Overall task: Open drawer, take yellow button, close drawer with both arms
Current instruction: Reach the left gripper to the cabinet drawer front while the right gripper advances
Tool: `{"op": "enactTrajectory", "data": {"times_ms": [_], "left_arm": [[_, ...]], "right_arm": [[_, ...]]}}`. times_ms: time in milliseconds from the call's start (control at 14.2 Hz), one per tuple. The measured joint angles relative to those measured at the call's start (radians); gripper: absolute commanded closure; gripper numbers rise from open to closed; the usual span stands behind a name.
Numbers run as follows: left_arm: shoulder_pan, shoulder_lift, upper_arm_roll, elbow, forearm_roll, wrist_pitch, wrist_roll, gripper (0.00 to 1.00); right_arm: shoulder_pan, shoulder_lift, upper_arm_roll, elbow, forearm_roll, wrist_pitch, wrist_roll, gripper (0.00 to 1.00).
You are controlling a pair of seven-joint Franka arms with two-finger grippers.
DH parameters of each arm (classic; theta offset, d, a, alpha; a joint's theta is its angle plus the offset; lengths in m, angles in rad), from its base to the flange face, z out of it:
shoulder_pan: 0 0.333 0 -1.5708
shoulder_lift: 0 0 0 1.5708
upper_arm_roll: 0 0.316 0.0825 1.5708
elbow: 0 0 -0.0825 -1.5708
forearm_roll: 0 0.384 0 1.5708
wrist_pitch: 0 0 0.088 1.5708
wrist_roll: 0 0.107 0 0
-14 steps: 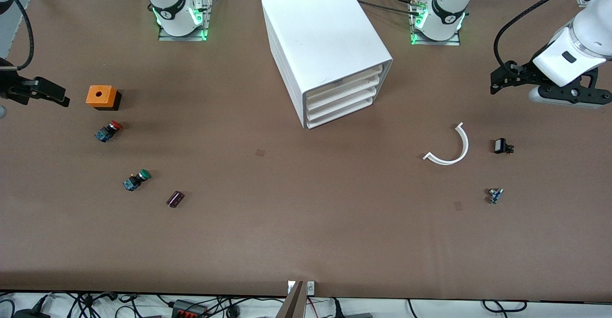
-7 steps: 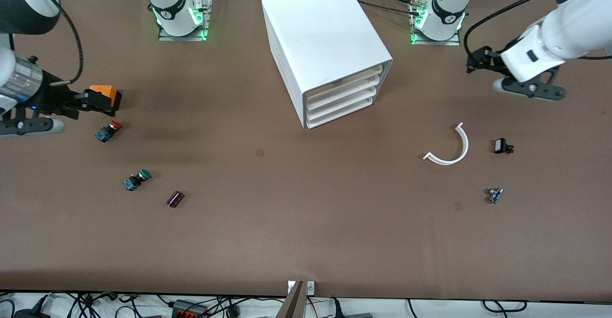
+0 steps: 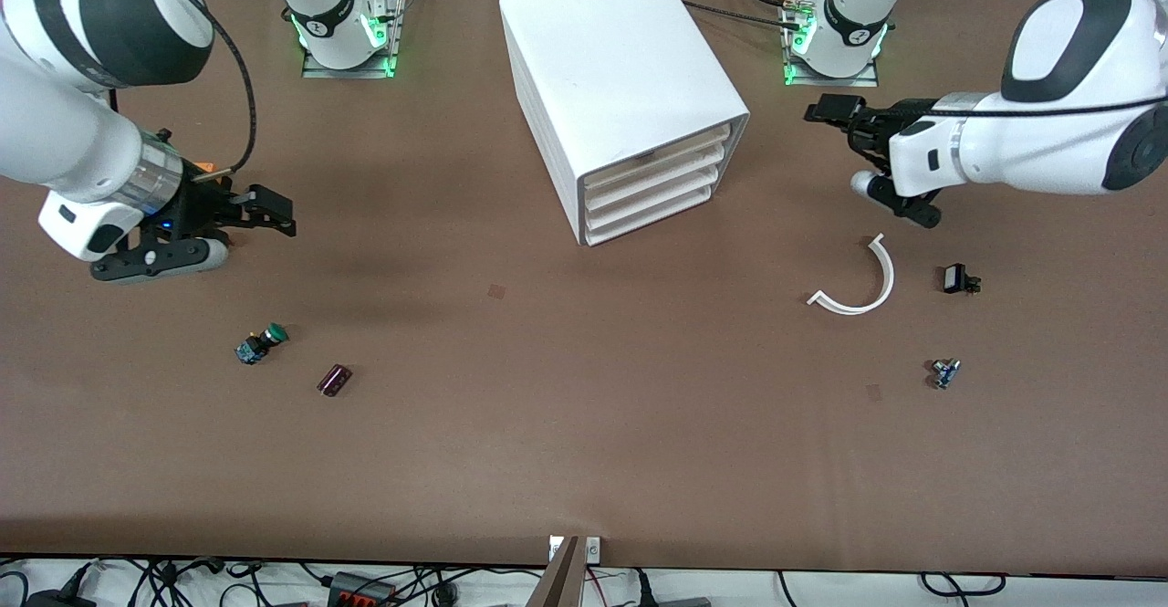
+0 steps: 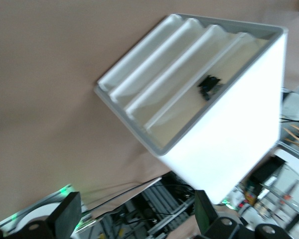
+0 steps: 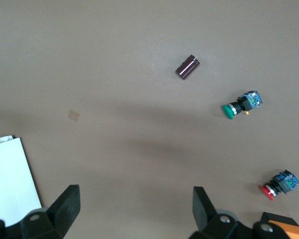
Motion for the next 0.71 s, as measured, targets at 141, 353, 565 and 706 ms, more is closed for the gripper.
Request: {"op": "enactTrajectory", "data": {"times_ms": [141, 353, 565, 706], "left_arm": [[0.0, 0.019, 0.0, -0.058, -0.115, 0.079, 0.094, 0.0], [0.0, 0.031, 0.0, -0.214, -0.271, 0.23, 0.303, 0.0], [-0.001, 0.037, 0.0, -0.347, -0.42, 0.319, 0.484, 0.0], [-0.003, 0.058, -0.004, -0.405, -0.493, 0.341, 0.59, 0.0]], "right_arm": [[0.004, 0.01, 0.0, 0.0, 0.014, 0.002, 0.0, 0.0], [0.021, 0.026, 0.0, 0.001, 0.054, 0.016, 0.0, 0.0], [0.026, 0.04, -0.001, 0.003, 0.061, 0.034, 0.0, 0.0], [0.025, 0.045, -0.002, 0.003, 0.063, 0.038, 0.0, 0.0]]}}
